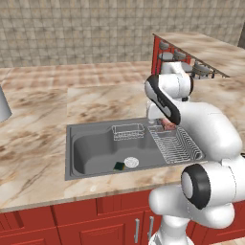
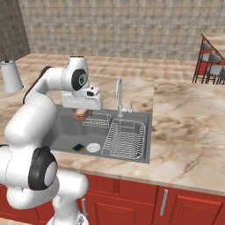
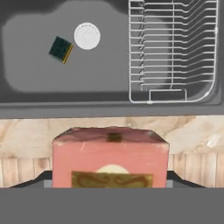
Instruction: Pick up the bar soap and sponge from the sink, and place them back in the cabinet, and close the cabinet door.
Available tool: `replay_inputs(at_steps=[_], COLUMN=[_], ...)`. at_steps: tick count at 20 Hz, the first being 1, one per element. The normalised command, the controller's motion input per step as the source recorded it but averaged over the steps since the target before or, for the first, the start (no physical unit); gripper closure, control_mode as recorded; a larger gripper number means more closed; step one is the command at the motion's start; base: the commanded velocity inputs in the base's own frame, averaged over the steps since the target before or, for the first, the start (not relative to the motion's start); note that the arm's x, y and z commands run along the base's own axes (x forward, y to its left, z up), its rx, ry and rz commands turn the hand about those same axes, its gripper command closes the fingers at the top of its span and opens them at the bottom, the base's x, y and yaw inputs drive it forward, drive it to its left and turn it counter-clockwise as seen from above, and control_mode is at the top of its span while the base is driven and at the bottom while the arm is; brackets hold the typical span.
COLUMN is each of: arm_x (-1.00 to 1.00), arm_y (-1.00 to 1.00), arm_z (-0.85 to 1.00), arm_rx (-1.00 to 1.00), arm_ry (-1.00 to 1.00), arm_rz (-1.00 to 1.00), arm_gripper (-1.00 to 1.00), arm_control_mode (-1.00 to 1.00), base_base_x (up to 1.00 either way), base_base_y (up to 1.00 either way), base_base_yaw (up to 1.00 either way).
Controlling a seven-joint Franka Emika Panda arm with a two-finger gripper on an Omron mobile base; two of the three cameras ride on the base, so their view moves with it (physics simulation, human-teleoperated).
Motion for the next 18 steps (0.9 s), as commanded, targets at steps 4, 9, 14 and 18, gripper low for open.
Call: replay_inputs(at_steps=[4,9,14,18], arm_x=[-0.41,-0.44,-0.43,-0.43], arm_y=[-0.05,-0.05,-0.03,-0.04], arm_z=[0.26,0.27,0.34,0.35], arm_rx=[0.01,0.01,0.01,0.0], arm_ry=[0.0,0.0,0.0,0.0], arm_rz=[0.0,0.0,0.0,0.0], arm_gripper=[1.0,1.0,1.0,1.0], arm_control_mode=[-1.0,-1.0,-1.0,-1.0], base_base_x=[0.0,0.0,0.0,0.0], base_base_y=[0.0,0.0,0.0,0.0], base_base_yaw=[0.0,0.0,0.0,0.0])
